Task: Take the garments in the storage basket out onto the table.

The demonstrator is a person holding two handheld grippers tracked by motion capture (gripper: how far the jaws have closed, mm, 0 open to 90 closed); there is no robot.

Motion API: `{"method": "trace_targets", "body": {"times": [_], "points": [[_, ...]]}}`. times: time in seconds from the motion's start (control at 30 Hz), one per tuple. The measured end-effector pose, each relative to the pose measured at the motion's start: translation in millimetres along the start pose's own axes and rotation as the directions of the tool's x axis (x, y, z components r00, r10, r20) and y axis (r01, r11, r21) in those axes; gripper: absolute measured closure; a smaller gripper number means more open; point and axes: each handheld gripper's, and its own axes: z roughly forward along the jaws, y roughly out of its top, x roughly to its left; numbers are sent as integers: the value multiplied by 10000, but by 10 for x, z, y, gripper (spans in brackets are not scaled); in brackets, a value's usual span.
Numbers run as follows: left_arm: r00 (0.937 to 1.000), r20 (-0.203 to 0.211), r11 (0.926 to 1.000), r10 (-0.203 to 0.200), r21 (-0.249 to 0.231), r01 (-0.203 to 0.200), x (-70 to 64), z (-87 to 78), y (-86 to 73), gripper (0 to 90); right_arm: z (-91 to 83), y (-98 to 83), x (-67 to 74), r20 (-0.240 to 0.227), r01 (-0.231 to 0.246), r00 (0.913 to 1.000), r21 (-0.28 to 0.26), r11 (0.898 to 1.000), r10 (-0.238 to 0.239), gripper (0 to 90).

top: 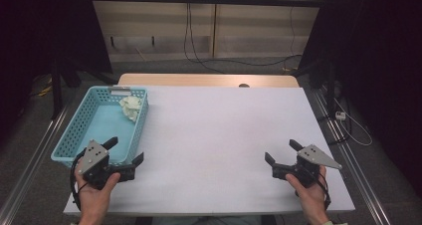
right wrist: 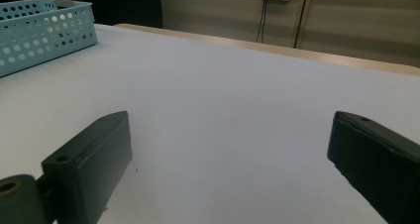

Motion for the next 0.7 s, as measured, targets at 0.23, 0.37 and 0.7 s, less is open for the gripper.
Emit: {"method": "trace_targets", "body": {"times": [0.23, 0.37, 0.7], "points": [[10000, 0, 9994, -74, 333, 74, 97, -6, 107, 41, 6, 2, 4, -90, 25, 10000, 16, 10000, -25, 29], [9999, -29, 9990, -162, 419, 163, 178, 7, 168, 41, 15, 3, 9, -91, 100, 9999, 21, 9999, -100, 29], [9987, -489, 9963, -116, 840, 157, 327, 88, 279, 41, 67, 12, 10, -226, 80, 9997, 43, 10000, -79, 28]]}}
